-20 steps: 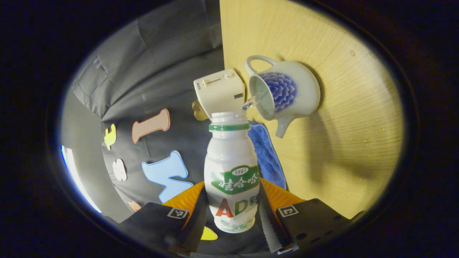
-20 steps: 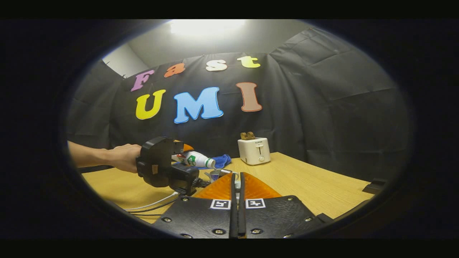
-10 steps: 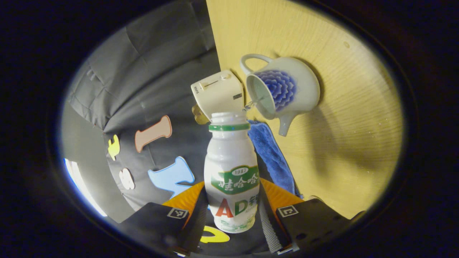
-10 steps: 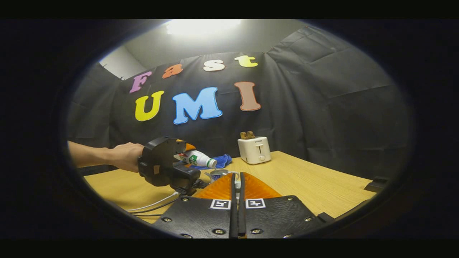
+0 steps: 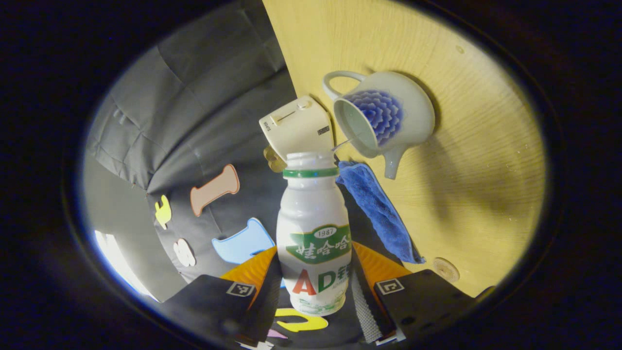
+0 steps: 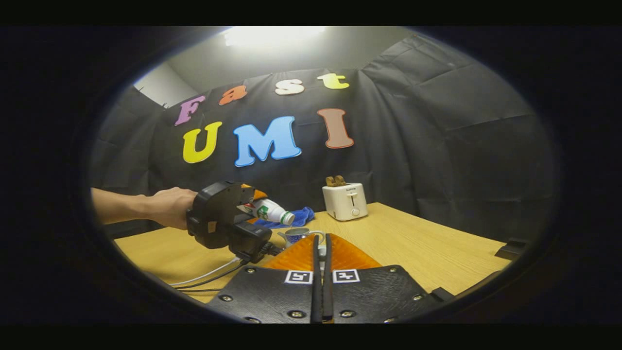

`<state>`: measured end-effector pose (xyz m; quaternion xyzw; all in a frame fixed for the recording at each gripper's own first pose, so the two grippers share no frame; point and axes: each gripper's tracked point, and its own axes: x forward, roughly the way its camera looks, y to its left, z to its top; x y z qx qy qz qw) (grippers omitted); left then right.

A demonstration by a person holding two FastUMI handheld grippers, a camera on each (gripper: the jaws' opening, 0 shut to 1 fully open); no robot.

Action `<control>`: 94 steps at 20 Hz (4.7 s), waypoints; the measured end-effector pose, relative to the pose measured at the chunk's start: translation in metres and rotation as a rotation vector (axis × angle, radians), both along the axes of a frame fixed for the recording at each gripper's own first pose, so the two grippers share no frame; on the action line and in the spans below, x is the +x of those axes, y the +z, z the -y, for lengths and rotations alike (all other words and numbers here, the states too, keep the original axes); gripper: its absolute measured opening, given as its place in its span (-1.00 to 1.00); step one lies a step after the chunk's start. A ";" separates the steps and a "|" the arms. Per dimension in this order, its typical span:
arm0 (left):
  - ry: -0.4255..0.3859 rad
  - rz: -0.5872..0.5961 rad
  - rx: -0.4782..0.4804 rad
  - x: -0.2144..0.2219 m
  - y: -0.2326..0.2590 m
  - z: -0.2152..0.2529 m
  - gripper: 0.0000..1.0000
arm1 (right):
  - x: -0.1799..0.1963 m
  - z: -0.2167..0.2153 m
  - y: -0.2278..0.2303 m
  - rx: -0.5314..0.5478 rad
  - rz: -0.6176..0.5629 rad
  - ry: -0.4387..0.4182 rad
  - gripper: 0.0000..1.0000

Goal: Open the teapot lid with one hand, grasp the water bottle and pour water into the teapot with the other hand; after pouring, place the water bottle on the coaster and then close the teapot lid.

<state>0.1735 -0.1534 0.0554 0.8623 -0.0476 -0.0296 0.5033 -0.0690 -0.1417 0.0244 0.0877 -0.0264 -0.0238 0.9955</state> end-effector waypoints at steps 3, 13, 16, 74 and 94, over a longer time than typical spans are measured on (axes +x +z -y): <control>-0.004 0.002 0.009 0.003 0.002 0.002 0.51 | -0.001 0.001 0.001 0.000 0.003 -0.003 -0.99; -0.041 0.011 0.019 -0.001 0.003 0.012 0.51 | 0.002 -0.001 -0.001 0.007 -0.006 0.006 -0.99; -0.047 0.001 0.010 0.001 0.000 0.013 0.51 | 0.001 -0.002 -0.003 0.016 -0.011 0.013 -0.99; 0.012 -0.288 -1.910 -0.011 -0.029 -0.191 0.63 | 0.215 -0.061 -0.012 -0.200 -0.171 0.171 -0.99; 0.086 -0.217 -1.965 0.004 -0.046 -0.218 0.51 | 0.182 -0.084 0.020 -0.169 -0.002 0.233 0.52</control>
